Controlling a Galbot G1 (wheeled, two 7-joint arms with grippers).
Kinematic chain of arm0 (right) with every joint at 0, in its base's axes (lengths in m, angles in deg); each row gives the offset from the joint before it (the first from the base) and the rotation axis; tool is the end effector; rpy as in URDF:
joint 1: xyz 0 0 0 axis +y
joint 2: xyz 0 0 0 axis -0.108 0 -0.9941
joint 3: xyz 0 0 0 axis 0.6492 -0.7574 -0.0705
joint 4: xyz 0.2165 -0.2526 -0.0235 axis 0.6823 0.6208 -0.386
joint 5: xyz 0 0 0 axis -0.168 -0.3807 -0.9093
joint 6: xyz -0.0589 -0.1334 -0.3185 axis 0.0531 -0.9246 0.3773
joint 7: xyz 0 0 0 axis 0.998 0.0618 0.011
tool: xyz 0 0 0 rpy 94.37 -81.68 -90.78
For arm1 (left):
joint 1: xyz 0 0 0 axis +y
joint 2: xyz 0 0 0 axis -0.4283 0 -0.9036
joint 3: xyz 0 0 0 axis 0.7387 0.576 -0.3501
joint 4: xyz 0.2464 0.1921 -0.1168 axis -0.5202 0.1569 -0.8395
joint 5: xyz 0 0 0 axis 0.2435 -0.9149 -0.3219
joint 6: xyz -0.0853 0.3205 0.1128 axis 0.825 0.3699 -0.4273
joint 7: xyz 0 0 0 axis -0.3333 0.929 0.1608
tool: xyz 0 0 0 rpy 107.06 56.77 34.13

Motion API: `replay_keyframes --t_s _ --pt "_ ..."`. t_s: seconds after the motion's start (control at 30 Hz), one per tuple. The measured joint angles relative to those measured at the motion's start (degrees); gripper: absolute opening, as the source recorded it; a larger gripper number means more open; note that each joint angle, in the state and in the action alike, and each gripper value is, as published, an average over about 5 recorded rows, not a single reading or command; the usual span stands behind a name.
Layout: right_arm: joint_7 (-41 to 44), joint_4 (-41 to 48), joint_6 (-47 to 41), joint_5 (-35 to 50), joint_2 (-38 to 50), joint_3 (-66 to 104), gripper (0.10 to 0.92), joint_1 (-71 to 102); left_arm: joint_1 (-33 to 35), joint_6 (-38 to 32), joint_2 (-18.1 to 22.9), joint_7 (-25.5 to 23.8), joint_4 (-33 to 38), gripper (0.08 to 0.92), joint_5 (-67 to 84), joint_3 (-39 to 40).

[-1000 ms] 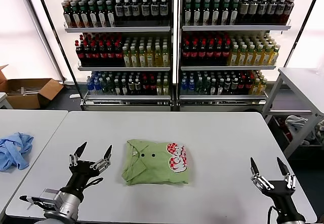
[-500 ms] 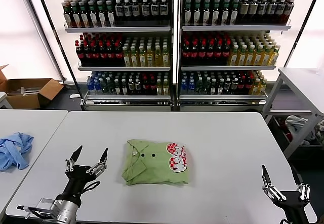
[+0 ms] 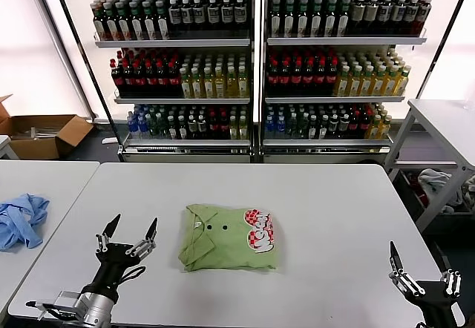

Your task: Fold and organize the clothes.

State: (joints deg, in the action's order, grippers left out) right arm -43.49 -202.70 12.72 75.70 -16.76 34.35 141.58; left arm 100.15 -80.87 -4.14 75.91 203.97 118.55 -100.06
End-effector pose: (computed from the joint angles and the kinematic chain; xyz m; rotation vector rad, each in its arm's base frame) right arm 0.0910 -0.1329 -0.2610 0.0955 3.0273 -0.0652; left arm 0.1703 0.0723 -0.2396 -0.1438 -3.0908 -0.0628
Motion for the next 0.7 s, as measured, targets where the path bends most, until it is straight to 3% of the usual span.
replay_keyframes --t_s 0.7 --pt "-0.39 -0.02 -1.16 0.89 0.89 -0.4 0.823 -0.84 0.0 -0.03 -0.94 -1.26 -1.99 0.823 3.02 -3.43"
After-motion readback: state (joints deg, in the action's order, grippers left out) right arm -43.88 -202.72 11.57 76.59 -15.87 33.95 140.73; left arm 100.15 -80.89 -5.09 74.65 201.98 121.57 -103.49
